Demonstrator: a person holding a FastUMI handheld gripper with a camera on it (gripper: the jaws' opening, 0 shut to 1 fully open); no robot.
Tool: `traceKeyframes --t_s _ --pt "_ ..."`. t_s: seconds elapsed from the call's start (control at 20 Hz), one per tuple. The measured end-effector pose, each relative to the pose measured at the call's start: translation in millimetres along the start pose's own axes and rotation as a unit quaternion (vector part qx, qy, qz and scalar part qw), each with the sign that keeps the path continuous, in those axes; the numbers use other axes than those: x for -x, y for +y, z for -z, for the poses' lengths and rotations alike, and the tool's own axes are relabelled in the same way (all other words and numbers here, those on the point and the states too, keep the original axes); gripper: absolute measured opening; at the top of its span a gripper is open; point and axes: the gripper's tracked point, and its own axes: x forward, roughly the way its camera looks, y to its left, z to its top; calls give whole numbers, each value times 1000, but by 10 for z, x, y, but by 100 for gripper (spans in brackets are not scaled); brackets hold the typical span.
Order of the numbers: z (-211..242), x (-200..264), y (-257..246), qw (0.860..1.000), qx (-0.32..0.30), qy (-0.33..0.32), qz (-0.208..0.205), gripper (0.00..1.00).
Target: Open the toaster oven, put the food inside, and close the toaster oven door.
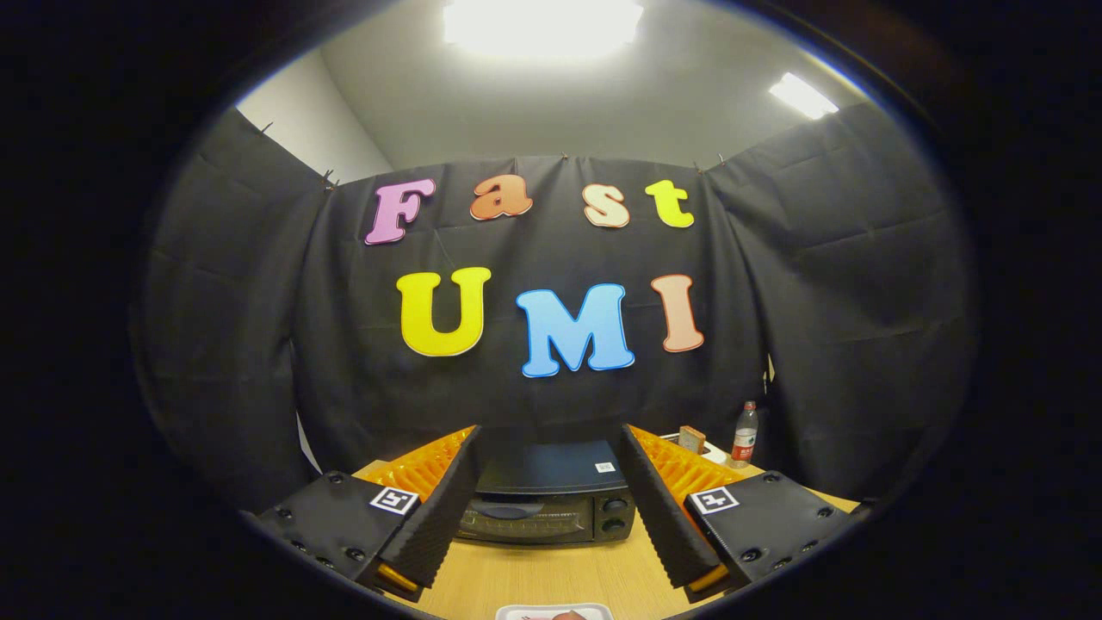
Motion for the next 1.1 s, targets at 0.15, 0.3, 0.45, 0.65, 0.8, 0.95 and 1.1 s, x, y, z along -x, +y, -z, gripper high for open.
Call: traceKeyframes --t_s 0.15,0.3,0.45,0.65,0.8,0.95,1.1 --pt "154 -232 97 1000 -6 13 -9 98" --pt "331 -478 147 1000 3 29 -7 98" --pt "543 -713 227 999 9 51 -12 98" --pt "873 -1013 349 996 5 83 -21 99" --pt "1158 -1209 394 994 10 109 -18 98" --pt "1459 -1372 450 990 13 138 -19 99" --pt "1701 -1486 504 986 4 163 -18 99"
